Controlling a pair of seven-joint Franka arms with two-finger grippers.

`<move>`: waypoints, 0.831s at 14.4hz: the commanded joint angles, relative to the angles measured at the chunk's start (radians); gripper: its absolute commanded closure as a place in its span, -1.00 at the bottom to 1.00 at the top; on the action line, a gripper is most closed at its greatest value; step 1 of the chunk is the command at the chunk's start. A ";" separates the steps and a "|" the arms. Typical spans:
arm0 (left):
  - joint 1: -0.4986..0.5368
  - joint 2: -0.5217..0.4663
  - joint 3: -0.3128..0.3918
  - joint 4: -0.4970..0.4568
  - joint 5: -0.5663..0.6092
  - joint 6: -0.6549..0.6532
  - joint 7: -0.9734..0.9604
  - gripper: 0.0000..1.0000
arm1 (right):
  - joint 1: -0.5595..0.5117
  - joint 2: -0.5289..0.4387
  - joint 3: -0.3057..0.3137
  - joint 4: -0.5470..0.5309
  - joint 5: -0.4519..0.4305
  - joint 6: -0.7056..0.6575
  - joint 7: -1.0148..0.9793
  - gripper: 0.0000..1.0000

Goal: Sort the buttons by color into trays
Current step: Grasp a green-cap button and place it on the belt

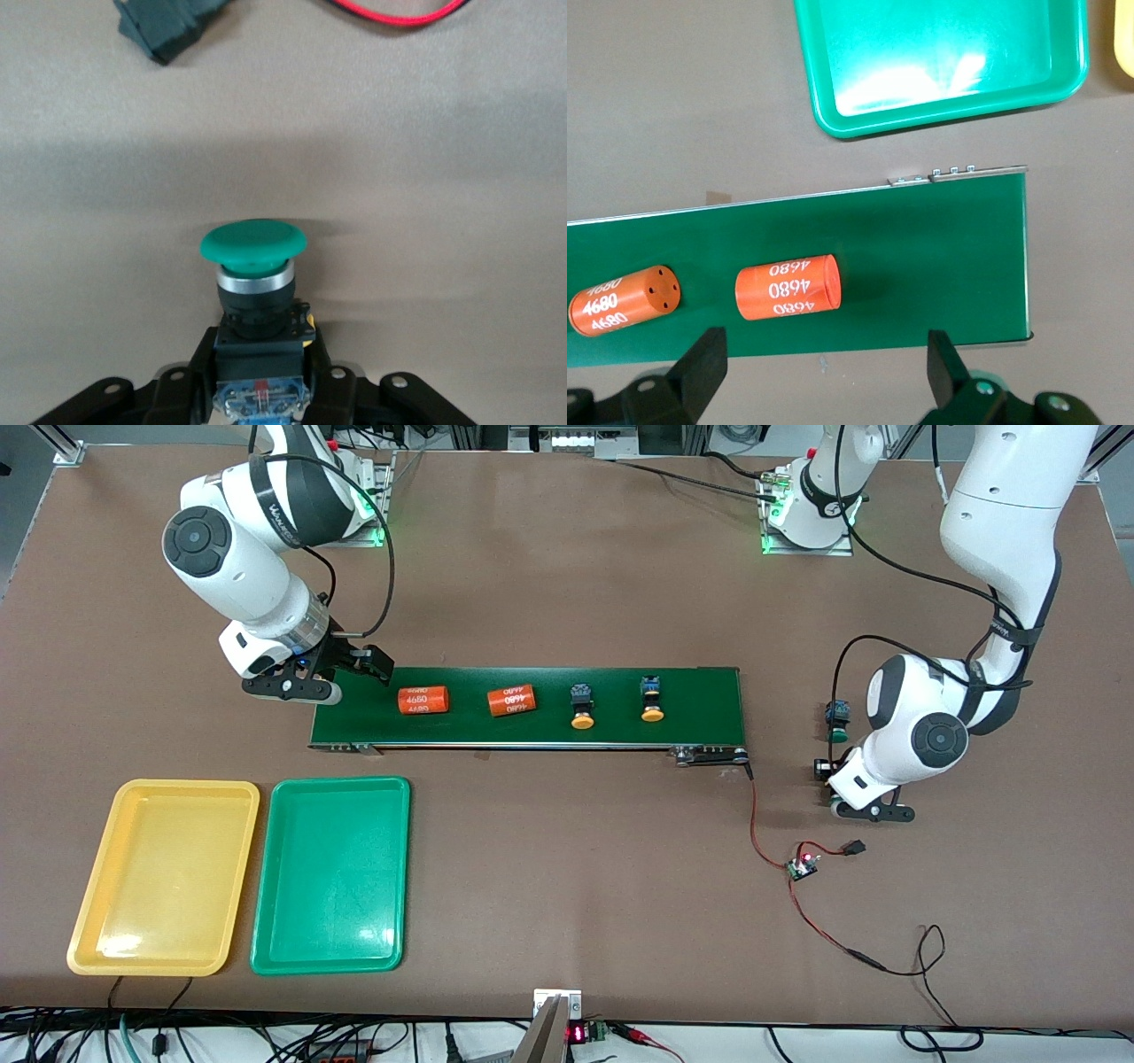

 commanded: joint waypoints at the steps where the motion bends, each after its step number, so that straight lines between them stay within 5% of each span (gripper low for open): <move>1: -0.012 -0.079 -0.024 0.029 -0.040 -0.147 0.008 0.51 | -0.010 0.005 0.009 0.005 -0.004 -0.017 -0.001 -1.00; 6: -0.015 -0.143 -0.206 0.034 -0.165 -0.293 -0.113 0.51 | -0.014 0.004 0.010 0.008 -0.004 -0.043 0.005 -1.00; 12: -0.025 -0.161 -0.376 -0.051 -0.165 -0.229 -0.352 0.50 | -0.086 -0.006 0.007 0.012 -0.004 -0.043 0.002 -1.00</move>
